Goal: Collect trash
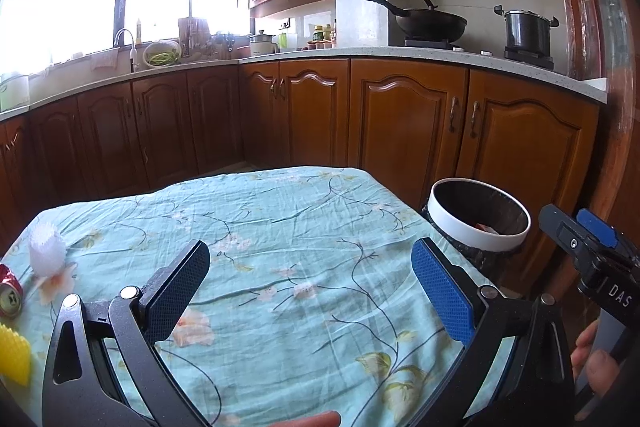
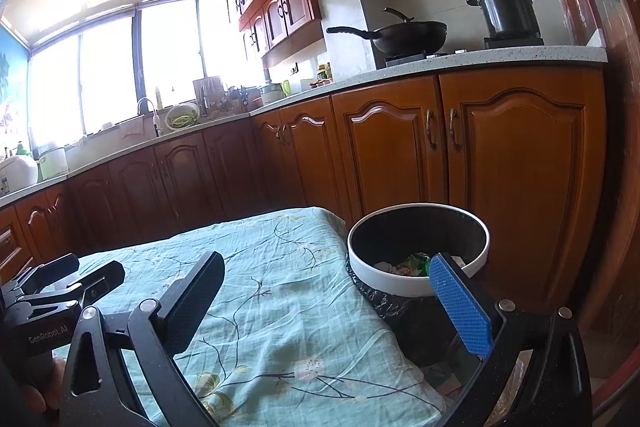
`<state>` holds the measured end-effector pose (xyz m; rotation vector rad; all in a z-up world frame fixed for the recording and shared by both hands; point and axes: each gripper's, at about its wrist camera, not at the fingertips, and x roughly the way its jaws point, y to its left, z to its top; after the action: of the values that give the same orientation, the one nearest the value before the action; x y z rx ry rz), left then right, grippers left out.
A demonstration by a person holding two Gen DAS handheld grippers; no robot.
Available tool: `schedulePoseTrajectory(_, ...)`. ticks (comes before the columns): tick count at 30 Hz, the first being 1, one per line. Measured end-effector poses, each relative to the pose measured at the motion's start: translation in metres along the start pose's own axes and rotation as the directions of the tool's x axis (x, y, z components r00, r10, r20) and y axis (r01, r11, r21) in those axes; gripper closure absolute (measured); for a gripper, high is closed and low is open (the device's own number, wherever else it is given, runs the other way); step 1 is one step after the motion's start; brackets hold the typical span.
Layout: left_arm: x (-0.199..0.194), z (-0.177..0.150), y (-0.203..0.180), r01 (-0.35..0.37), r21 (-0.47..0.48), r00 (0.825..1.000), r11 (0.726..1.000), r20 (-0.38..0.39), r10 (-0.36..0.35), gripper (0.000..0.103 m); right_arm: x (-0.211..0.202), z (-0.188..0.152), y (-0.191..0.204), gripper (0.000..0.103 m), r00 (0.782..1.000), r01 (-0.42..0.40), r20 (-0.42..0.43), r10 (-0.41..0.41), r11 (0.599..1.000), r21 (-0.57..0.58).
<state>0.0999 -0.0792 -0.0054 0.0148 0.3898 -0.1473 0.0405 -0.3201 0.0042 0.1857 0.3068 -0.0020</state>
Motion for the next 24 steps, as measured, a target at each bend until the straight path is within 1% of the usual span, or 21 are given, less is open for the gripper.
schedulePoseTrajectory(11, -0.0038, -0.0005, 0.0001, 0.005, 0.01, 1.0, 1.0, 0.021, -0.005, 0.0, -0.0022, 0.0012, 0.0007, 0.0, 1.0, -0.001, 0.014, 0.001, 1.0, -0.001)
schedulePoseTrajectory(24, -0.0064, -0.0008, -0.0009, 0.003, 0.013, 1.0, 1.0, 0.024, -0.003, 0.0, -0.0032, 0.0019, 0.0005, 0.0, 1.0, -0.004, 0.013, 0.004, 1.0, 0.003)
